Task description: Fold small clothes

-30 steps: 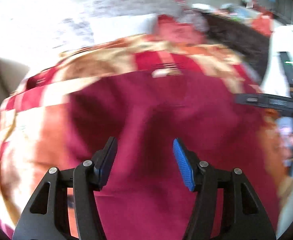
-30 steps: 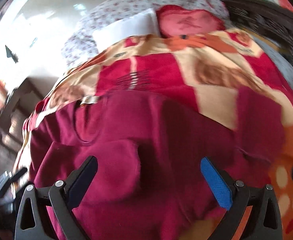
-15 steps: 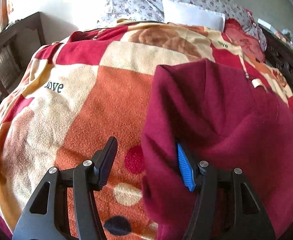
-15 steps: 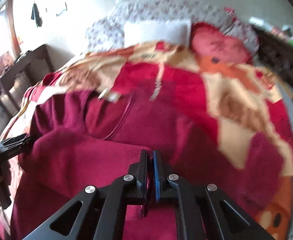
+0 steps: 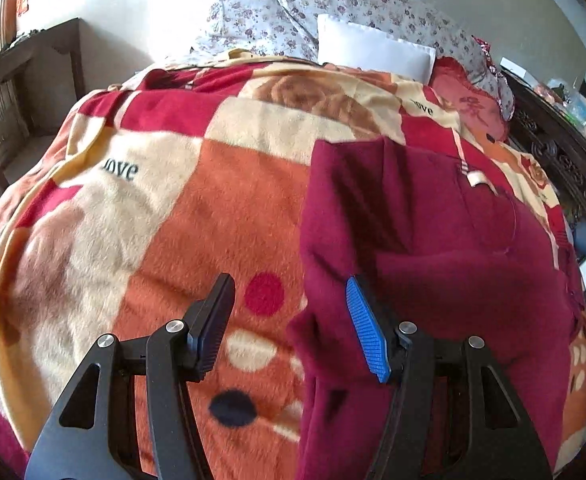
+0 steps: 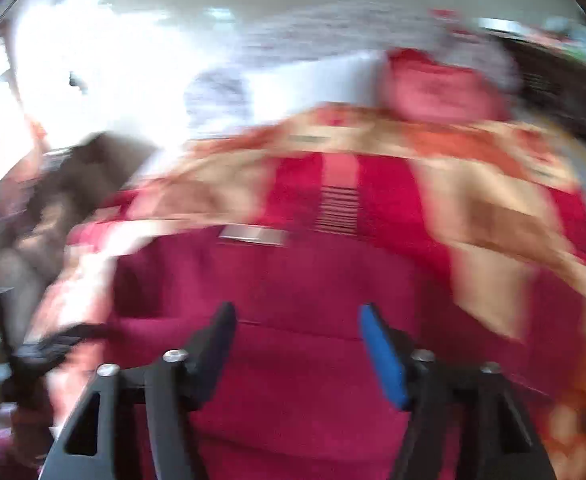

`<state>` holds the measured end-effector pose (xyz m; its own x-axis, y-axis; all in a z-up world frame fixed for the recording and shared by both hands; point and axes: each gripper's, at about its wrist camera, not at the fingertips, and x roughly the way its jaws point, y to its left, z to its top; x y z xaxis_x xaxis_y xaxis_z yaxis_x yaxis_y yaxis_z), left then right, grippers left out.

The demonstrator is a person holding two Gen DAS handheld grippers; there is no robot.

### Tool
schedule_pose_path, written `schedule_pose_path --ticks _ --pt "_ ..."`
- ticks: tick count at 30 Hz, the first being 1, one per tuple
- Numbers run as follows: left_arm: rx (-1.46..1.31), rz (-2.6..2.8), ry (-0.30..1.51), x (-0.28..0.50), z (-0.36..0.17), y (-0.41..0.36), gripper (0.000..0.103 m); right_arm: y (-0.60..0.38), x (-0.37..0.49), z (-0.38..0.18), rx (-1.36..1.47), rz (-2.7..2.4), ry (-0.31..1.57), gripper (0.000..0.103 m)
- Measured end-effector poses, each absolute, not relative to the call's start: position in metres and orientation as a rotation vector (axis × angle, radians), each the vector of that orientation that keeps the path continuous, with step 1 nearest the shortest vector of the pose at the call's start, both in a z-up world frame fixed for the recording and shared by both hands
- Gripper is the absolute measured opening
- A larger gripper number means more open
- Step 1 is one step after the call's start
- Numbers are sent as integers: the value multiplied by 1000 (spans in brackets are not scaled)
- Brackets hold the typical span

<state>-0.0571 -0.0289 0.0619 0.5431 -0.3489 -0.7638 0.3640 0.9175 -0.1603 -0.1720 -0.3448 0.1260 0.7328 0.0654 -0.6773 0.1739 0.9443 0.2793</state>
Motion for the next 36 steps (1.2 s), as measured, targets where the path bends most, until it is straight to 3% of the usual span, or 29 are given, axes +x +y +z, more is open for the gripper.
schedule_pose_path --ticks 4,12,14,16,19,27,36 --pt "66 -417 911 -66 52 -29 58 -275 -109 121 278 215 789 65" --pt "35 -431 952 -64 37 -26 58 -176 -4 78 64 399 919 51" --pt "24 -435 955 -60 35 -25 58 -167 6 63 43 426 961 30" --pt "12 -441 955 -57 35 -25 58 -159 12 55 4 431 981 15" --pt "5 -445 956 -53 35 -25 58 -158 16 53 -15 402 977 4" --pt "14 -429 950 -48 39 -26 58 -157 34 58 76 320 915 4" --pt "5 -454 882 -54 65 -32 58 -235 -82 89 97 148 903 6"
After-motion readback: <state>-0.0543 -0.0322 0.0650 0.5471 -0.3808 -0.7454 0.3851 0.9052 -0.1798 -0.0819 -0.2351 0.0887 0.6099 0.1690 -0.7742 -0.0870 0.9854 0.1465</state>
